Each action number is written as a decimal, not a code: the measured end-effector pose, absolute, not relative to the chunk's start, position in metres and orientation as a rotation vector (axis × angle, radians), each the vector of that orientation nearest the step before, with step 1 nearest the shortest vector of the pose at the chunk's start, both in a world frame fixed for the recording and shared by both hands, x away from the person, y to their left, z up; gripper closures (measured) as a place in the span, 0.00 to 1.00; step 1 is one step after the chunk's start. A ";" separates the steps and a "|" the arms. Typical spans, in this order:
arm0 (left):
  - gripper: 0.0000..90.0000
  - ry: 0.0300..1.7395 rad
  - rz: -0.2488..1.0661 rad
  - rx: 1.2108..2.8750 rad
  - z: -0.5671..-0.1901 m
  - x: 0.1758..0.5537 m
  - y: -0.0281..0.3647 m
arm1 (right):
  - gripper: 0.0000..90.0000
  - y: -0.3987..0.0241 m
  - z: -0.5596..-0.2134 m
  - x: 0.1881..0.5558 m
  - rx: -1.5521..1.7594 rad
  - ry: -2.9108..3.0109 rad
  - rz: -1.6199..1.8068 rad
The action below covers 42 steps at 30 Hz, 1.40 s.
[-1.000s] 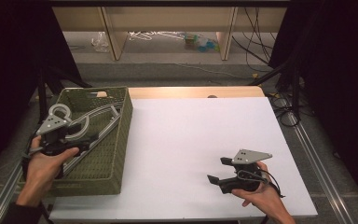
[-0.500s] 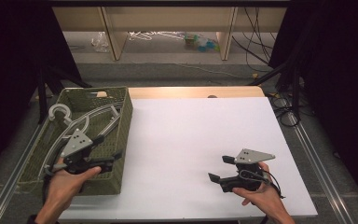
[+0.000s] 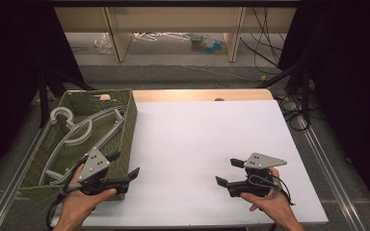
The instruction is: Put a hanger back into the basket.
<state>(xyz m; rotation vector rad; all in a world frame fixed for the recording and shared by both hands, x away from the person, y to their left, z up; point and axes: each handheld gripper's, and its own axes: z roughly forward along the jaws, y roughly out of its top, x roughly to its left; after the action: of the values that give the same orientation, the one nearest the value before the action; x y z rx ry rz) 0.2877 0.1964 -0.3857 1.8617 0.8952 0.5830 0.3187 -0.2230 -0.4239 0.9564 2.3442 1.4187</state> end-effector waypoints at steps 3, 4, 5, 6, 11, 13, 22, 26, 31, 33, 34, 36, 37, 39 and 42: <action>0.22 0.882 0.597 1.870 -0.389 0.285 0.192 | 0.20 -0.223 -0.423 0.318 0.956 2.329 1.416; 0.22 0.885 0.585 1.867 -0.390 0.283 0.191 | 0.20 -0.223 -0.423 0.318 0.958 2.329 1.417; 0.22 0.885 0.577 1.864 -0.391 0.282 0.190 | 0.20 -0.223 -0.423 0.318 0.957 2.327 1.421; 0.23 0.873 0.575 1.867 -0.391 0.280 0.188 | 0.20 -0.222 -0.423 0.318 0.953 2.338 1.434; 0.23 0.859 0.565 1.863 -0.396 0.274 0.181 | 0.19 -0.222 -0.422 0.317 0.951 2.328 1.444; 0.23 0.842 0.563 1.880 -0.399 0.274 0.179 | 0.19 -0.221 -0.422 0.316 0.954 2.315 1.451; 0.22 0.827 0.558 1.853 -0.410 0.269 0.170 | 0.19 -0.219 -0.425 0.306 0.944 2.327 1.460; 0.22 0.877 0.462 1.796 -0.426 0.266 0.164 | 0.19 -0.219 -0.428 0.298 0.942 2.303 1.486; 0.23 0.859 0.520 1.848 -0.433 0.265 0.157 | 0.19 -0.223 -0.428 0.287 0.942 2.307 1.481; 0.23 0.845 0.527 1.848 -0.433 0.265 0.157 | 0.19 -0.225 -0.428 0.285 0.947 2.286 1.486; 0.23 0.841 0.523 1.836 -0.433 0.265 0.157 | 0.19 -0.225 -0.428 0.284 0.947 2.282 1.492; 0.22 0.845 0.523 1.832 -0.432 0.264 0.157 | 0.19 -0.226 -0.428 0.283 0.946 2.278 1.489; 0.22 0.845 0.523 1.832 -0.432 0.264 0.157 | 0.19 -0.226 -0.428 0.283 0.946 2.278 1.489; 0.22 0.836 0.516 1.823 -0.432 0.265 0.158 | 0.19 -0.227 -0.429 0.283 0.946 2.278 1.504; 0.22 0.830 0.513 1.811 -0.430 0.265 0.159 | 0.19 -0.227 -0.430 0.282 0.948 2.288 1.496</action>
<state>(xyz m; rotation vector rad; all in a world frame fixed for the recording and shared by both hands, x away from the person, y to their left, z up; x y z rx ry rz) 0.2646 0.1593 -0.4301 1.8108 0.8299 0.5133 0.2818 -0.2270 -0.4298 0.9481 2.2882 1.4960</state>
